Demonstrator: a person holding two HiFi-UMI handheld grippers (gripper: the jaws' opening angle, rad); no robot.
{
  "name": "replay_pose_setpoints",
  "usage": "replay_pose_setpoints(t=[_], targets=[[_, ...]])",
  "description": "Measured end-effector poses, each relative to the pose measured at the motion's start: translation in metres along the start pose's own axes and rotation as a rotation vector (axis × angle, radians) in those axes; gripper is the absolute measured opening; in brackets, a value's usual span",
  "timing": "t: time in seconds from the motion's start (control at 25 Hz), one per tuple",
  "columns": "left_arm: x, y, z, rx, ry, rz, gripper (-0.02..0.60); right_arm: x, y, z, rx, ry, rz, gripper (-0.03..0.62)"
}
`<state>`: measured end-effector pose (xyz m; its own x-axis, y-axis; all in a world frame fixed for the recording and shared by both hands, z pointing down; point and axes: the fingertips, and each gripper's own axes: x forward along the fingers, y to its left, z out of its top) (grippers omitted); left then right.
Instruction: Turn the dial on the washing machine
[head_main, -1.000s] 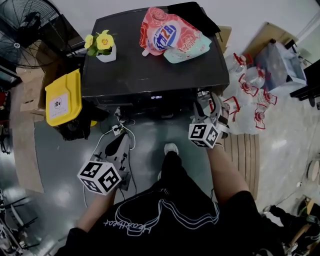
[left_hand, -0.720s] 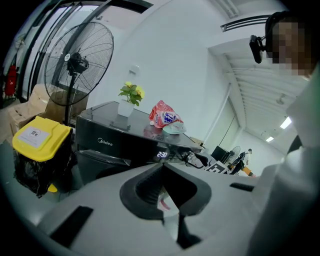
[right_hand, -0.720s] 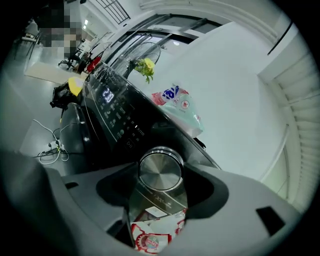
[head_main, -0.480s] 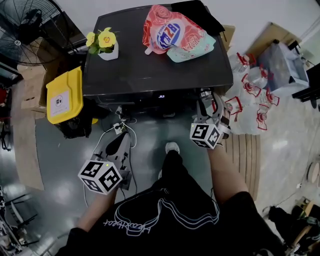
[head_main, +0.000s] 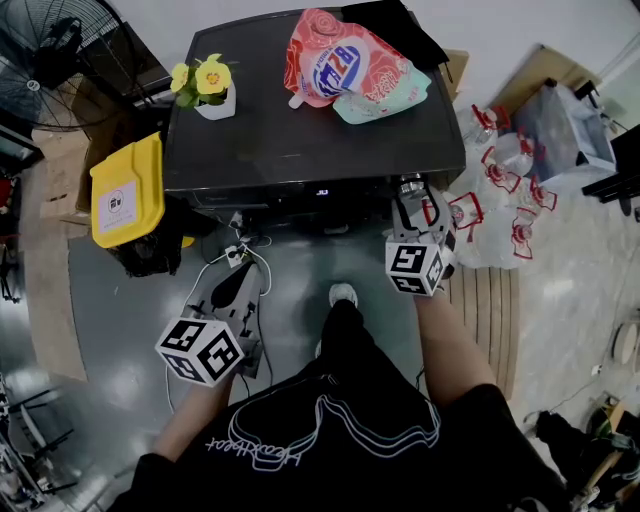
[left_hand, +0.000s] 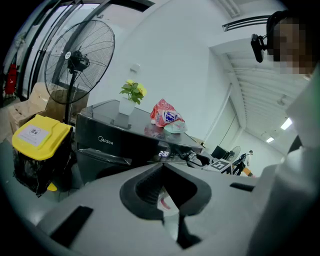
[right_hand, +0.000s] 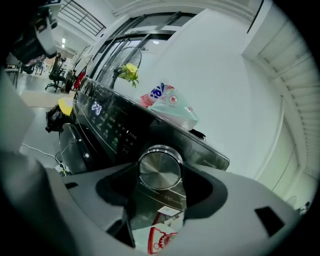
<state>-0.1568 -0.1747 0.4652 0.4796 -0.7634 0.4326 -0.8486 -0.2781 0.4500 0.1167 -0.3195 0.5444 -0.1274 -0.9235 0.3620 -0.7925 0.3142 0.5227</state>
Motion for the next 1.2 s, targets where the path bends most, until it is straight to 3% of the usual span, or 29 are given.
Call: replay_pose_setpoints(t=[0.32, 1.0, 1.2], targets=[[0.000, 0.003, 0.003, 0.007, -0.009, -0.003, 0.005, 0.000, -0.002, -0.001, 0.253, -0.004, 0.071, 0.281], [0.003, 0.007, 0.010, 0.007, -0.012, -0.010, 0.005, 0.001, -0.004, -0.005, 0.423, 0.010, 0.107, 0.281], [0.003, 0.008, 0.012, 0.005, -0.020, -0.011, 0.005, 0.002, -0.005, -0.007, 0.559, 0.008, 0.138, 0.281]])
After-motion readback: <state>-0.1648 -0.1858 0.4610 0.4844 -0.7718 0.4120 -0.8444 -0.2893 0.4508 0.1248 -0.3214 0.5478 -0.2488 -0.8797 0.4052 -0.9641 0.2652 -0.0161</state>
